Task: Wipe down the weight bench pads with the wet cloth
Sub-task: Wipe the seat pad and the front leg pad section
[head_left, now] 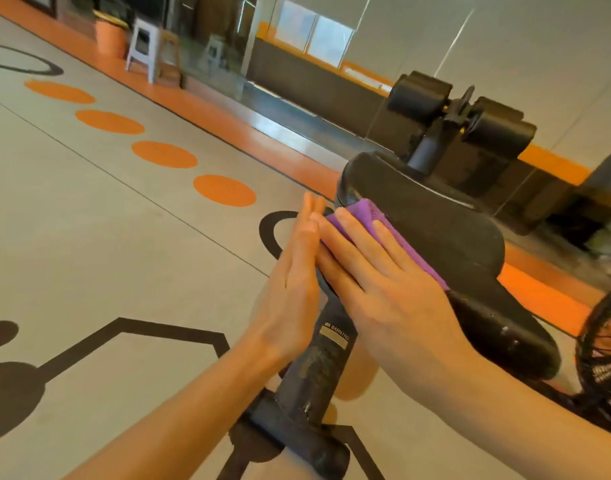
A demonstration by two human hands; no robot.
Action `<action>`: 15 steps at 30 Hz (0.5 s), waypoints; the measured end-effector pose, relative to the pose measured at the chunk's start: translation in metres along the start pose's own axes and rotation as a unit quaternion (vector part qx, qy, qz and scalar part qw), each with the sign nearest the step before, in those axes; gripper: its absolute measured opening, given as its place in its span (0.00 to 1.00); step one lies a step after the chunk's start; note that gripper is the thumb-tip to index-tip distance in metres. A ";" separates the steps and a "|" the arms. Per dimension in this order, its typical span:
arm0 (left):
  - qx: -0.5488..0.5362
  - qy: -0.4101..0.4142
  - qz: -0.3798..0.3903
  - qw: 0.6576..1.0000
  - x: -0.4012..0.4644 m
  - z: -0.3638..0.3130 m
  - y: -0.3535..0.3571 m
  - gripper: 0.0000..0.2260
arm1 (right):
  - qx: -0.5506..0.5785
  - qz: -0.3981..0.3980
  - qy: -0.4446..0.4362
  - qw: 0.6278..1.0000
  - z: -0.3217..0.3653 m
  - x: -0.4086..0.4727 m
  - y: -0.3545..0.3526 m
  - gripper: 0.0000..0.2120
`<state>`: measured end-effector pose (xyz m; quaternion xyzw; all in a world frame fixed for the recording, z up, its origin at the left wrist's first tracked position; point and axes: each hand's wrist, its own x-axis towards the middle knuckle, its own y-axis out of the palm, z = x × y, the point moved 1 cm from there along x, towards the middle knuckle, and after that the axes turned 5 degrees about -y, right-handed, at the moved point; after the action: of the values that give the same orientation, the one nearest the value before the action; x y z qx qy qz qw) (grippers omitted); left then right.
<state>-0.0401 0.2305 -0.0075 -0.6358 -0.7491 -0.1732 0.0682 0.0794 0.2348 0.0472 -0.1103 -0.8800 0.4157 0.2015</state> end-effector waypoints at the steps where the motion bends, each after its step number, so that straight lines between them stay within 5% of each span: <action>1: -0.004 -0.002 0.012 1.000 -0.003 -0.001 0.000 0.25 | -0.023 0.003 0.003 1.000 -0.001 -0.005 0.002 0.35; 4: 0.054 0.033 0.009 0.998 -0.011 0.003 0.001 0.26 | -0.067 0.037 0.026 0.997 -0.011 -0.064 -0.001 0.24; 15: 0.223 0.113 -0.003 0.968 -0.006 -0.004 -0.002 0.28 | -0.112 0.033 0.061 0.991 -0.007 -0.068 0.005 0.27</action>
<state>-0.0414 0.2232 -0.0060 -0.5787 -0.7581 -0.0728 0.2918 0.1437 0.2175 0.0296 -0.1863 -0.9030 0.3130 0.2278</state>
